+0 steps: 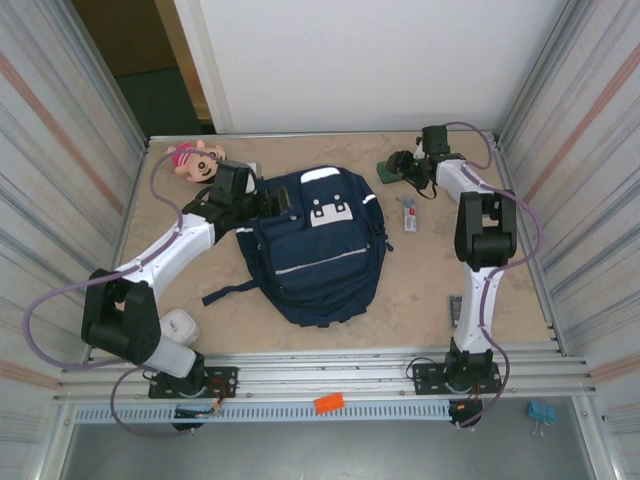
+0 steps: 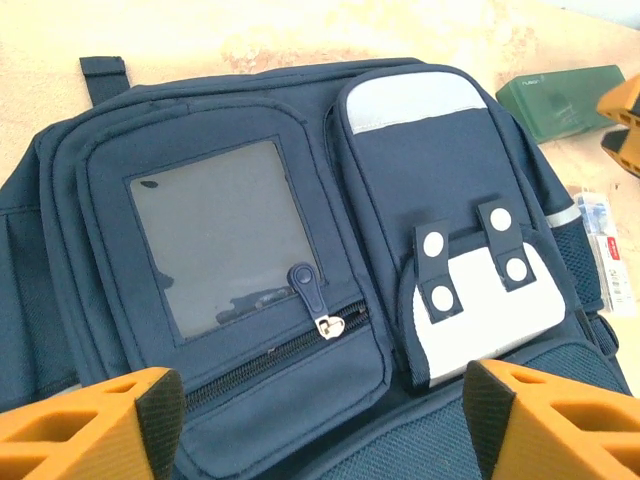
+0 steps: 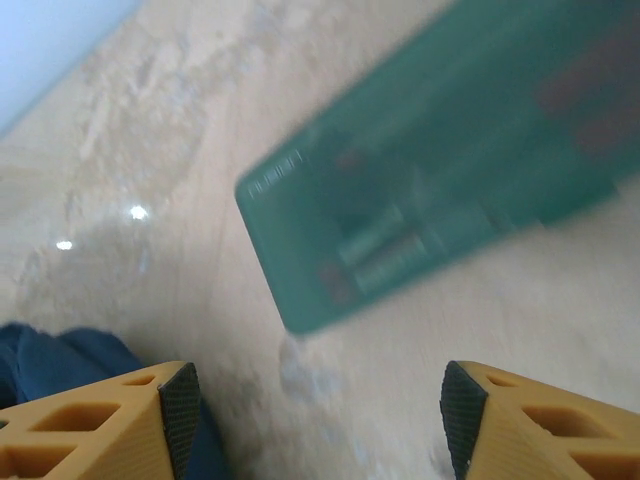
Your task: Pack books, pencil case, and school supplies into a backpack
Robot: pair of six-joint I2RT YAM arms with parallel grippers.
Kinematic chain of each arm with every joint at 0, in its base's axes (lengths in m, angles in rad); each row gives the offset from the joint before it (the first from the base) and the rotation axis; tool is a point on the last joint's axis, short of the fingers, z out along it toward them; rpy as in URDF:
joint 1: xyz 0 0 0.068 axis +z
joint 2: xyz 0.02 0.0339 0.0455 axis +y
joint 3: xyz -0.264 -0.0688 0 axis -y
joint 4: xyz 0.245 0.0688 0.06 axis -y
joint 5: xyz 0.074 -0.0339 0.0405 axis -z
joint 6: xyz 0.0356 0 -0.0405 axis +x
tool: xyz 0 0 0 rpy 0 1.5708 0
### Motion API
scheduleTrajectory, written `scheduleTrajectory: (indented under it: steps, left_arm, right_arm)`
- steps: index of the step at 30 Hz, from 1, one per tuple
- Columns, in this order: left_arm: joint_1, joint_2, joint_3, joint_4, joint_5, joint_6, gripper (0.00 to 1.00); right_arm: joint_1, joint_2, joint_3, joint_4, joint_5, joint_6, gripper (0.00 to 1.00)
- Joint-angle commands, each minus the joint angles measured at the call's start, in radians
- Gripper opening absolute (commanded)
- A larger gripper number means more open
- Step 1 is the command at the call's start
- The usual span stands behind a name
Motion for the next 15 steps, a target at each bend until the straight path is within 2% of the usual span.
scheduleTrajectory:
  steps: [1, 8, 12, 15]
  left_arm:
    - [0.024, 0.03, 0.026, 0.01, 0.051, 0.017, 0.76]
    - [0.046, 0.063, 0.032, 0.013, 0.06, 0.017, 0.76]
    - [0.054, 0.072, 0.038, 0.016, 0.059, 0.023, 0.76]
    - [0.059, 0.085, 0.043, 0.014, 0.058, 0.024, 0.76]
  right_arm:
    - [-0.004, 0.078, 0.089, 0.105, -0.074, -0.038, 0.66]
    - [-0.01, 0.24, 0.306, 0.045, -0.075, -0.052, 0.66]
    - [-0.015, 0.332, 0.454, -0.075, -0.088, -0.056, 0.66]
    - [-0.017, 0.343, 0.481, -0.163, -0.065, -0.048, 0.65]
